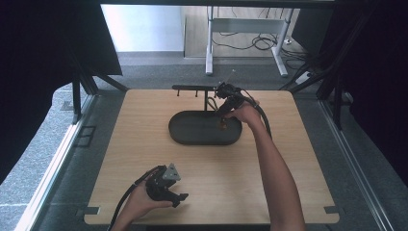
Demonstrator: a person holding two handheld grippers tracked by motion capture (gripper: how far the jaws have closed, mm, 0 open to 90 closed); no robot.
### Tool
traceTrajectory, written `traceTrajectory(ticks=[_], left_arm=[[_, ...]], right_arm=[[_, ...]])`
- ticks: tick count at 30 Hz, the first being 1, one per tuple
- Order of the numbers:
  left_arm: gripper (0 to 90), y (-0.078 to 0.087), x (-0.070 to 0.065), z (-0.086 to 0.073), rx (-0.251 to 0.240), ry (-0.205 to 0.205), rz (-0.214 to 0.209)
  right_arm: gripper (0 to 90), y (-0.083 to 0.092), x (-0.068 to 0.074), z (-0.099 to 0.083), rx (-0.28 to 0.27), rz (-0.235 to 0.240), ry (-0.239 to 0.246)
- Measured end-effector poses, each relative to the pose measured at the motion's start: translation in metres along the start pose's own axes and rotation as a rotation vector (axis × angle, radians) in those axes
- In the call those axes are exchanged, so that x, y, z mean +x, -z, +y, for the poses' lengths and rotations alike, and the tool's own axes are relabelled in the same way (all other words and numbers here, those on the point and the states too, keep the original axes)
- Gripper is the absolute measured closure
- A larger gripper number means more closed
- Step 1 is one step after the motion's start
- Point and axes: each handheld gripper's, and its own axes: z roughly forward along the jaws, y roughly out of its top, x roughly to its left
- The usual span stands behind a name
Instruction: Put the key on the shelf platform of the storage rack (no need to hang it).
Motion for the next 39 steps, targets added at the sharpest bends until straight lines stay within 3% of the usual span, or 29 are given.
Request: traceTrajectory(ticks=[9,18,22,39], left_arm=[[23.5,0.000,0.000,0.000,0.002,-0.008,-0.001],[23.5,-0.002,-0.002,0.001,0.004,-0.006,-0.004],[23.5,-0.002,-0.002,0.001,0.004,-0.007,-0.004],[23.6,-0.002,-0.001,0.001,0.004,-0.007,-0.001]], right_arm=[[66.0,-0.028,0.003,-0.010,0.009,0.001,-0.002],[64.9,-0.043,0.005,-0.021,0.007,-0.019,0.006],[58.1,-0.043,0.005,-0.023,-0.004,-0.026,0.012],[51.3,-0.023,0.015,-0.031,-0.042,-0.006,0.014]])
